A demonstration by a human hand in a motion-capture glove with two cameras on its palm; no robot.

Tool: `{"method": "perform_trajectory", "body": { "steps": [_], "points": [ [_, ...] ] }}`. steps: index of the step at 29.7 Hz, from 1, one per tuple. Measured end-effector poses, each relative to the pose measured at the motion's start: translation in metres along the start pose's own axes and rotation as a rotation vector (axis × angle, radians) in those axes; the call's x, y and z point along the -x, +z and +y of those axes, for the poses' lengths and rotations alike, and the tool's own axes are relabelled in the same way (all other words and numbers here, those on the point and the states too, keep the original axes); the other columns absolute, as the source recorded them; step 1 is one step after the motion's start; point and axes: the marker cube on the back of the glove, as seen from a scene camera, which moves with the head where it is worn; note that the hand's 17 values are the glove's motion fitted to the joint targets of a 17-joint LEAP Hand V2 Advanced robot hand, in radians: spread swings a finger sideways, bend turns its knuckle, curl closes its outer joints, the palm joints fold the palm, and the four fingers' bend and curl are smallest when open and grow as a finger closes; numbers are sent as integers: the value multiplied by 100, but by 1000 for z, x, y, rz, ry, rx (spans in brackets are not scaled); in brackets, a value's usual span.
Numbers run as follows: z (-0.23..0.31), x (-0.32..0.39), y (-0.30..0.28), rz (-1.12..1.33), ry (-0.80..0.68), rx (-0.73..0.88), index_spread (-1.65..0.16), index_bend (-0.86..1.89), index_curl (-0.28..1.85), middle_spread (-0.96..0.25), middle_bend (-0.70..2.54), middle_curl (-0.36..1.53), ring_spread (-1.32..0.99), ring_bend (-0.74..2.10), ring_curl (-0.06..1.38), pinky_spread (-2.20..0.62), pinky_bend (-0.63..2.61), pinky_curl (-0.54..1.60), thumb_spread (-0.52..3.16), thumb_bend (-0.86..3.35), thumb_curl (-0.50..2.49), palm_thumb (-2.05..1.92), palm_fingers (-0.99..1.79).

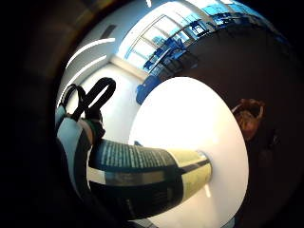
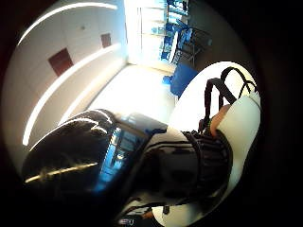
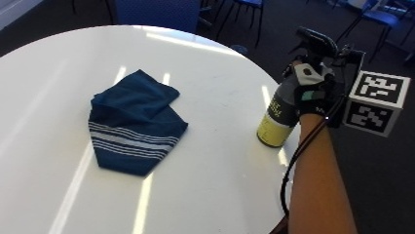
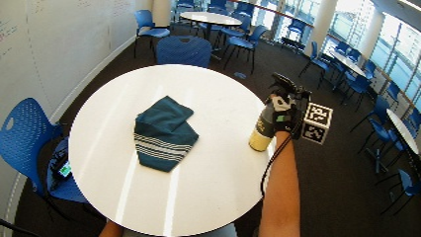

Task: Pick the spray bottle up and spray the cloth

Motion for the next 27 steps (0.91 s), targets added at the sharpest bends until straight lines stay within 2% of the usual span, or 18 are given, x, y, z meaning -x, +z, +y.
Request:
{"method": "perform_trajectory", "body": {
  "steps": [16, 27],
  "points": [
    [2, -7, 1, 15, 6, -21, -24, 46, 53, -16, 54, 48, -17, 48, 44, -20, 30, 36, 27, -3, 78, 88, 137],
    [3, -17, 0, 1, 43, 27, -23, 46, 53, -14, 53, 48, -16, 48, 44, -19, 30, 36, 26, -3, 79, 88, 135]
  ]
}}
